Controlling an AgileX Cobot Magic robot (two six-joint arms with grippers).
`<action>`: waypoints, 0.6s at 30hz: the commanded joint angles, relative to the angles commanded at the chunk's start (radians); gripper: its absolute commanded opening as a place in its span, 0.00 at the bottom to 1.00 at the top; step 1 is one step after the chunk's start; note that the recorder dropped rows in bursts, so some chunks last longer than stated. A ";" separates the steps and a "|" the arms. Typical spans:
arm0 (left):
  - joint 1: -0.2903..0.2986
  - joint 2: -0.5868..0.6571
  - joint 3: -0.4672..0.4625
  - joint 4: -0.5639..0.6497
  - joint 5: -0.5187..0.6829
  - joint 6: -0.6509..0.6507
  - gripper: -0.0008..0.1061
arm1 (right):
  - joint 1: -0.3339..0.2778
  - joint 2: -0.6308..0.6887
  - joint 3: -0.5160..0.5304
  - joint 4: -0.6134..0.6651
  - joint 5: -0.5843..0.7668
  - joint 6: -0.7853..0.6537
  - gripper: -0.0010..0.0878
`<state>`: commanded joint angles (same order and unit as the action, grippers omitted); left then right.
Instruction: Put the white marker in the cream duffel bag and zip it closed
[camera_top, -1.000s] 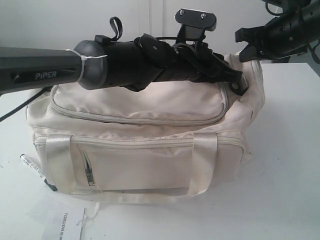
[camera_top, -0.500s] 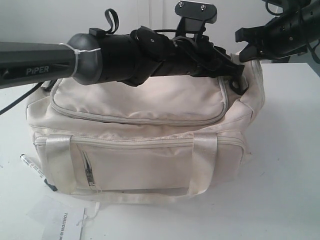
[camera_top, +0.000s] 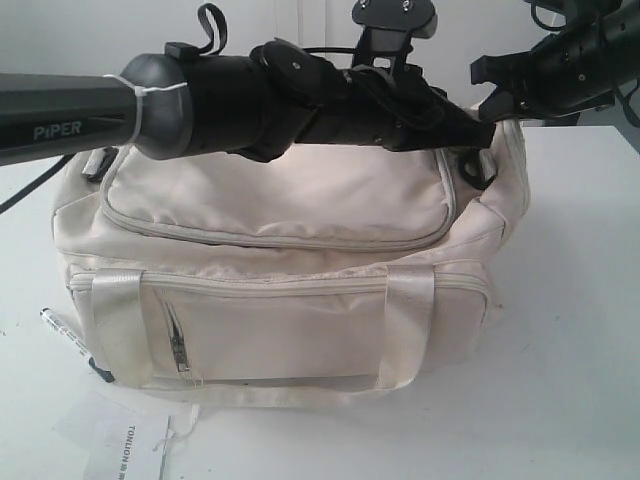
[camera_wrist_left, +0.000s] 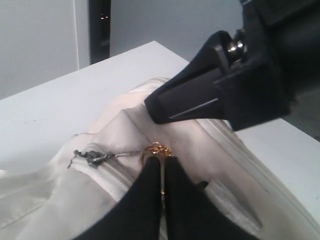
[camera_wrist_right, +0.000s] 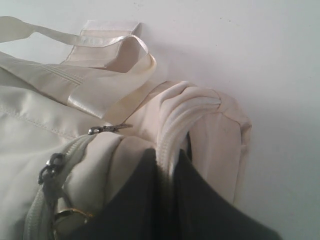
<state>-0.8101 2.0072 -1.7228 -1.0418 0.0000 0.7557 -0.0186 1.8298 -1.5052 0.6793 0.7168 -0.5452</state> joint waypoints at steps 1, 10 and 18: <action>0.000 0.000 0.000 0.000 0.000 -0.009 0.01 | 0.000 0.000 0.000 0.000 0.000 0.000 0.01; 0.000 -0.006 0.000 0.002 0.042 -0.018 0.01 | 0.000 0.000 0.000 0.000 0.000 0.000 0.01; 0.000 -0.006 0.000 0.000 0.083 -0.057 0.01 | 0.000 0.000 0.000 0.000 0.000 0.000 0.01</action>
<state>-0.8101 2.0011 -1.7228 -1.0416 0.0833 0.6987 -0.0186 1.8298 -1.5052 0.6793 0.7168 -0.5452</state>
